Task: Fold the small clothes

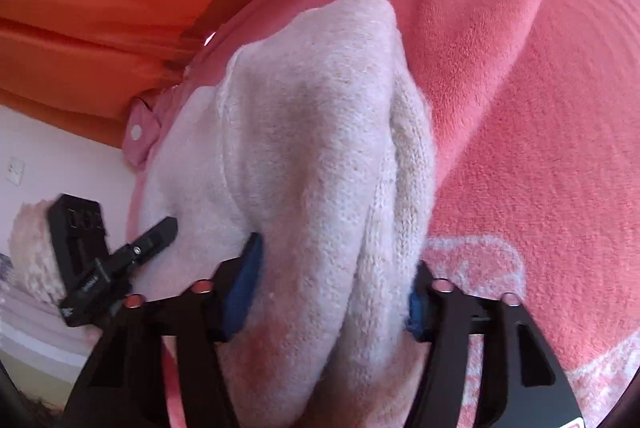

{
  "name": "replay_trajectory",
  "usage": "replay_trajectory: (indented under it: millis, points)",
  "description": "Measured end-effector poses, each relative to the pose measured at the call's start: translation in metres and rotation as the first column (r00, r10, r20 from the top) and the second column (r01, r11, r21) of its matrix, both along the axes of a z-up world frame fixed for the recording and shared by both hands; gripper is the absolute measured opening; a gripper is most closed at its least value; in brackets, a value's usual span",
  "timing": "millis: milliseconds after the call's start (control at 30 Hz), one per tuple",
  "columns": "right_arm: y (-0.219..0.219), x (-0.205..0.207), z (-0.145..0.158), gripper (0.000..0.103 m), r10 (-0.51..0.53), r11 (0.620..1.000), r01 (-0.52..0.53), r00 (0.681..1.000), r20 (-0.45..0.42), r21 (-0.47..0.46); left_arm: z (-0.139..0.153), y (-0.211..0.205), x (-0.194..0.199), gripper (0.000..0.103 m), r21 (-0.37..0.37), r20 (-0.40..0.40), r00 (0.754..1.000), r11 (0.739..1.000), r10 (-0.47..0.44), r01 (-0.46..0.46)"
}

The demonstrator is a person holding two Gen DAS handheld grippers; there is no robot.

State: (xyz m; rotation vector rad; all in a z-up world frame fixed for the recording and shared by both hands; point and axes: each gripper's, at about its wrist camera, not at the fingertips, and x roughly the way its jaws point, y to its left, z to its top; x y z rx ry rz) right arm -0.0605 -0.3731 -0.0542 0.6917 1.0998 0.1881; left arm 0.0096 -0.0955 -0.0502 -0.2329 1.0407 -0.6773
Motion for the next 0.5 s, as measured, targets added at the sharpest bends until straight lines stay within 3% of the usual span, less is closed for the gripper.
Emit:
replay_trajectory:
  millis: [100,267,400,500]
  points:
    - [0.003,-0.007,0.014,0.035,-0.004,0.999,0.005,1.0,0.022,-0.04,0.018,0.0,-0.007,0.051,0.015,0.052,0.998,0.999,-0.032,0.031]
    - [0.004,-0.02,0.042,0.032,-0.045,0.995,0.053,0.995,0.088,-0.09,0.037,0.005,-0.014,0.05,-0.041,0.088,0.994,0.996,-0.07,0.074]
    - [-0.011,-0.026,0.026,0.036,-0.076,0.994,0.078,0.996,0.042,-0.07,0.004,0.005,-0.003,0.059,-0.08,-0.021,0.997,0.994,-0.078,0.076]
    - [-0.02,-0.03,0.006,0.046,-0.103,0.994,0.102,0.995,0.016,0.028,-0.024,0.013,0.002,0.072,-0.116,-0.078,0.996,0.993,-0.035,0.026]
